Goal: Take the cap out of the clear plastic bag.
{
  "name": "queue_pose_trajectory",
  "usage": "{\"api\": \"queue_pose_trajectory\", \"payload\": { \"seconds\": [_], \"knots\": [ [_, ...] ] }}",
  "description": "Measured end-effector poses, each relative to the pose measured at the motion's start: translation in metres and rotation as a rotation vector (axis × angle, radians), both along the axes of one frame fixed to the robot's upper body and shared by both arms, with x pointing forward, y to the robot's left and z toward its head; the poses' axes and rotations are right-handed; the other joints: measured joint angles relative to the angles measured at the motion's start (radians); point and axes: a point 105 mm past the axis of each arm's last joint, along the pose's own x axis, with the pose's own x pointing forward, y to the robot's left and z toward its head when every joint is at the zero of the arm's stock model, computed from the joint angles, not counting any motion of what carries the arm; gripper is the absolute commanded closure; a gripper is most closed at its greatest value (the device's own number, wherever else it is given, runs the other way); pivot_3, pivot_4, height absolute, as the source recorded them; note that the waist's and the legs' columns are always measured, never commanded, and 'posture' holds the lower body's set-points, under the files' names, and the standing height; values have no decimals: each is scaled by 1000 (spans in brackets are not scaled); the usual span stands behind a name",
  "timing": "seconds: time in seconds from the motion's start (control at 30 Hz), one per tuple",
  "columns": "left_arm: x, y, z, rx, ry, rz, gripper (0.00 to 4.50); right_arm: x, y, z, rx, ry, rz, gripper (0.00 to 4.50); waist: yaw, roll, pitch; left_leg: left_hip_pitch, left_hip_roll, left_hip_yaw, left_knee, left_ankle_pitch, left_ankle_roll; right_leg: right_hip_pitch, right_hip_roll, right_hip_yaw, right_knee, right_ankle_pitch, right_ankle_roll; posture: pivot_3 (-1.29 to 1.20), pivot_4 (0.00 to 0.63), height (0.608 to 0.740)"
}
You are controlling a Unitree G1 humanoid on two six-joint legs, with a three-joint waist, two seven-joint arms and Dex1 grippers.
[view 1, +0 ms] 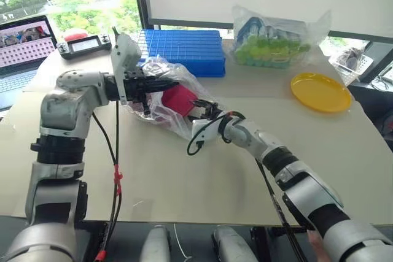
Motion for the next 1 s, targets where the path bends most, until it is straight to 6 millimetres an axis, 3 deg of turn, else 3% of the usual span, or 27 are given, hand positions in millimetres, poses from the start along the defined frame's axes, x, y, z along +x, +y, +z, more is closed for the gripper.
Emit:
{"api": "queue_pose_trajectory", "payload": {
  "seconds": [0.33, 0.57, 0.67, 0.93, 1.0],
  "knots": [
    [-1, -1, -7, 8, 21, -11, 4500, -7, 21, 2, 22, -73, 50, 1046, -4, 0, 0, 0, 0, 0, 0, 0, 0, 0, 0, 0, 0, 0, 0, 0, 150, 713],
    [0, -5, -10, 9, 28, -15, 4500, -13, 34, -7, -3, -58, 86, 1046, -3, 0, 0, 0, 0, 0, 0, 0, 0, 0, 0, 0, 0, 0, 0, 0, 150, 713],
    [1, -6, -11, 7, 26, -12, 4500, -15, 35, -12, -17, -21, 96, 1725, -2, 0, 0, 0, 0, 0, 0, 0, 0, 0, 0, 0, 0, 0, 0, 0, 150, 713],
    [4, -8, -13, 24, 4, -8, 4500, -16, 29, -18, 6, 25, 82, 4444, -2, 0, 0, 0, 0, 0, 0, 0, 0, 0, 0, 0, 0, 0, 0, 0, 150, 713],
    [5, -8, -15, 35, 1, -3, 4500, -14, 28, -10, 37, 12, 75, 4444, -2, 0, 0, 1, 0, 0, 0, 0, 0, 1, 0, 0, 0, 0, 0, 0, 150, 713]
  ]
}}
